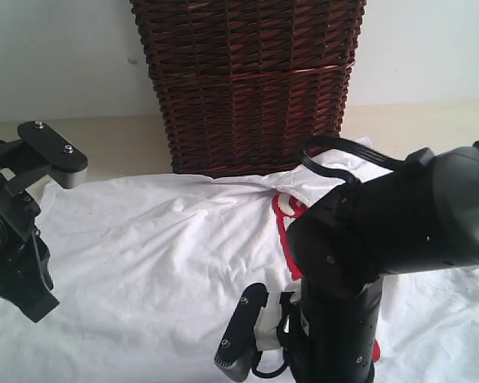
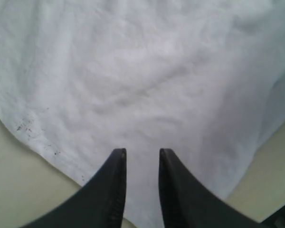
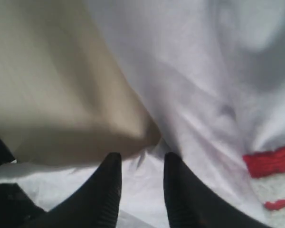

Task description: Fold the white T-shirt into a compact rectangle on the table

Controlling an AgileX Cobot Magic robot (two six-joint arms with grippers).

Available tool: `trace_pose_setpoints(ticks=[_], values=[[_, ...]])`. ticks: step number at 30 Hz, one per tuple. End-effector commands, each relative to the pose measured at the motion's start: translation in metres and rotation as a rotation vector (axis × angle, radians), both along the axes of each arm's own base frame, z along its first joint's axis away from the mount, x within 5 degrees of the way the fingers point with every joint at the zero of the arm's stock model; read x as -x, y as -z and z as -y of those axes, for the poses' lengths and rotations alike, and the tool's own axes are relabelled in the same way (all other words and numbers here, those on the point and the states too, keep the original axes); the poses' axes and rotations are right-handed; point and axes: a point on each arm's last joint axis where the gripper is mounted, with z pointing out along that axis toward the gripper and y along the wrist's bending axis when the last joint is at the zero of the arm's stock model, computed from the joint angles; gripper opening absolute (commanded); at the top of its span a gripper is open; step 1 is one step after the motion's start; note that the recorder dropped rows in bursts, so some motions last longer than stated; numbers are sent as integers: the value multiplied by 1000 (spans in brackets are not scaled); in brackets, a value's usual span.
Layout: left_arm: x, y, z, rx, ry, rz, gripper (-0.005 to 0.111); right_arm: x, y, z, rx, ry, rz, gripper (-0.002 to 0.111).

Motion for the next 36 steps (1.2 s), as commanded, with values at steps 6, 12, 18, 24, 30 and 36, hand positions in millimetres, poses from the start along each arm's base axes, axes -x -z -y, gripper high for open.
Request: trace_pose_setpoints(ticks=[6,12,18,24,30,36], values=[[2,-1,3,36,-13,6,26,1,26,0,107,85,-62,23],[2,-1,4,41,-16,2,26,7,9,4,161,24,-148,0],[3,-1,5,60,-22,-4,26,25,-18,-5,-46,-79,-322,0],[5,3,4,55,-25,-23,26,28,-27,-3,-76,-155,-326,0],[15,26,-2,29,-22,-60,31,22,-20,0,-15,-105,-264,14],[14,28,-1,44,-22,-37,39,20,-26,0,-34,-126,-227,38]])
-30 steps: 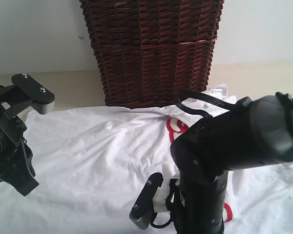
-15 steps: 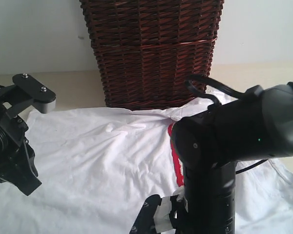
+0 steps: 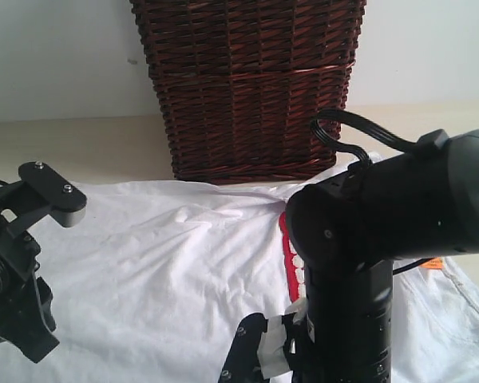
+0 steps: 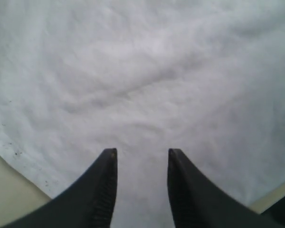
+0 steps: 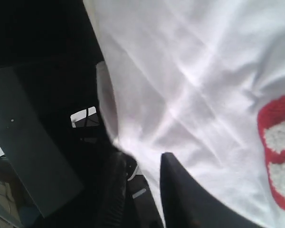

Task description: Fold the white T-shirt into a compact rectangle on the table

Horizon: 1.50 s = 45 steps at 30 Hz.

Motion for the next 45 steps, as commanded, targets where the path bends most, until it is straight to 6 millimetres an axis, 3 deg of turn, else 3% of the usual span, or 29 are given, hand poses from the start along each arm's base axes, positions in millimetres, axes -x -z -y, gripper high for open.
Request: trace_pose_setpoints(ticks=[1,5,7,10,13,14,15,17,18,24,30,33,35,38,45], values=[[0,0,3,23,-1,21,39,-1,-8,0,-31,-5,39,42],[-2,-1,4,35,0,43,39,-7,-22,-4,-82,-6,121,52],[-4,-1,4,40,2,58,39,-21,-25,-2,-46,68,285,50],[-6,-1,5,54,-5,78,39,-55,-25,7,67,223,667,39],[-10,6,7,35,3,73,36,-79,-24,16,146,293,891,16],[-11,9,7,29,3,63,30,-84,-18,20,156,310,879,4],[-12,12,7,9,13,59,23,-90,-12,25,156,334,852,0],[-16,22,7,-34,31,35,3,-104,4,38,158,420,783,0],[-17,26,6,-52,36,21,0,-111,11,45,167,460,762,0],[-25,47,8,-120,58,-37,0,-144,32,99,203,635,692,0],[-33,72,12,-191,71,-129,0,-158,38,140,235,731,661,0],[-31,87,10,-251,95,-224,0,-161,43,155,274,770,636,0],[-30,95,9,-275,101,-264,0,-167,39,154,259,783,652,0],[-27,103,7,-309,98,-320,5,-176,24,149,193,767,678,0],[-22,107,6,-339,62,-392,47,-181,-9,148,98,684,813,13]])
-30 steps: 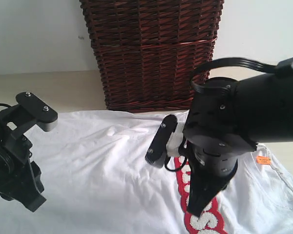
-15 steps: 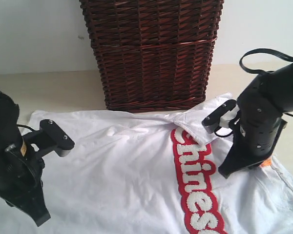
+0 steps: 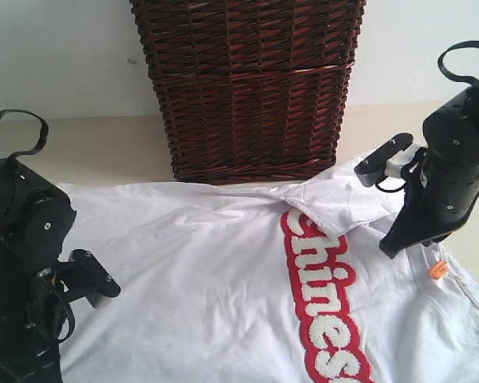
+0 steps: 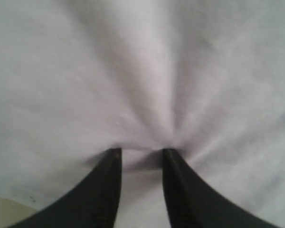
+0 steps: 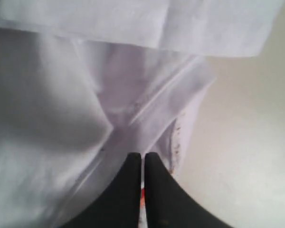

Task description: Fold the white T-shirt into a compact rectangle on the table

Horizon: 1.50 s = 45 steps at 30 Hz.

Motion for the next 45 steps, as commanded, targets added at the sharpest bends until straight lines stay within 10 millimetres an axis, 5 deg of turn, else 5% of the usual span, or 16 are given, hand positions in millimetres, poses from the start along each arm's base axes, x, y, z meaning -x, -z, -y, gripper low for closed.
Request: trace_pose_setpoints(ticks=[1,9,15,22,25,29,34,45], values=[[3,1,2,-13,-29,-31,49,-7,-26,-2,-43,-71,136,16],[-18,-44,12,70,-27,138,49,-5,-35,-24,-181,-429,158,47],[-18,-74,13,159,-36,270,49,-11,-9,-25,-139,-517,109,47],[-19,-77,15,188,-41,297,49,-21,5,-25,-98,-551,164,47],[-20,-77,16,197,-45,302,49,-25,2,-25,-101,-515,222,37],[-20,-77,16,198,-47,301,49,-26,2,-25,-91,-530,231,2],[-19,-77,16,199,-53,300,49,-27,5,-23,-51,-558,214,0],[-19,-77,16,200,-76,301,49,-58,-44,18,318,-225,441,0]])
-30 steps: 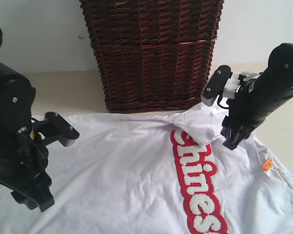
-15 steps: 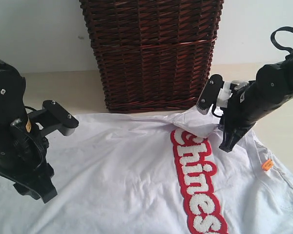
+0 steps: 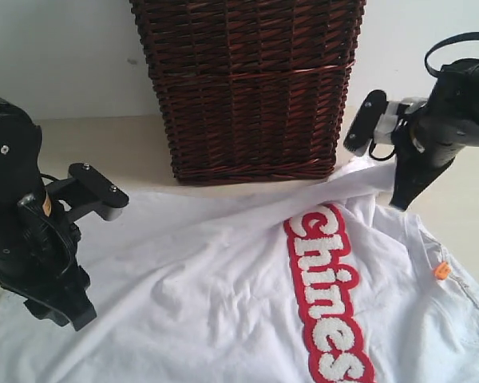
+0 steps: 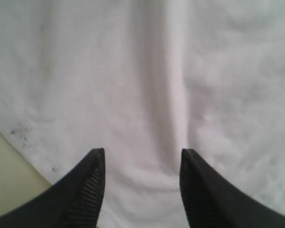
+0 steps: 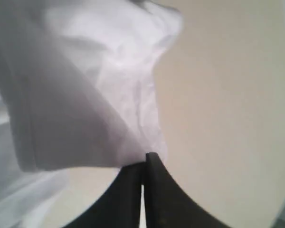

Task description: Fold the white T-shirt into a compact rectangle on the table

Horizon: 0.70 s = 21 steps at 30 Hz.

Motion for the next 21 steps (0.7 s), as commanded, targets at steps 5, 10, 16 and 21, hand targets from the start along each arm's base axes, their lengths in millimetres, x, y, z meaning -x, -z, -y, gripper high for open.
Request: trace_pose_setpoints(ticks=[5,10,16,21], values=[[2,-3,3,29,-24,2,49,-19,-22,8,18,-16,263,0],[2,-3,5,45,-37,-8,49,-24,-24,-10,-56,-208,274,9],[3,-3,6,62,-50,-16,49,-34,-43,6,3,4,378,53],[2,1,9,89,-10,-4,49,-26,-54,13,-198,326,363,43]])
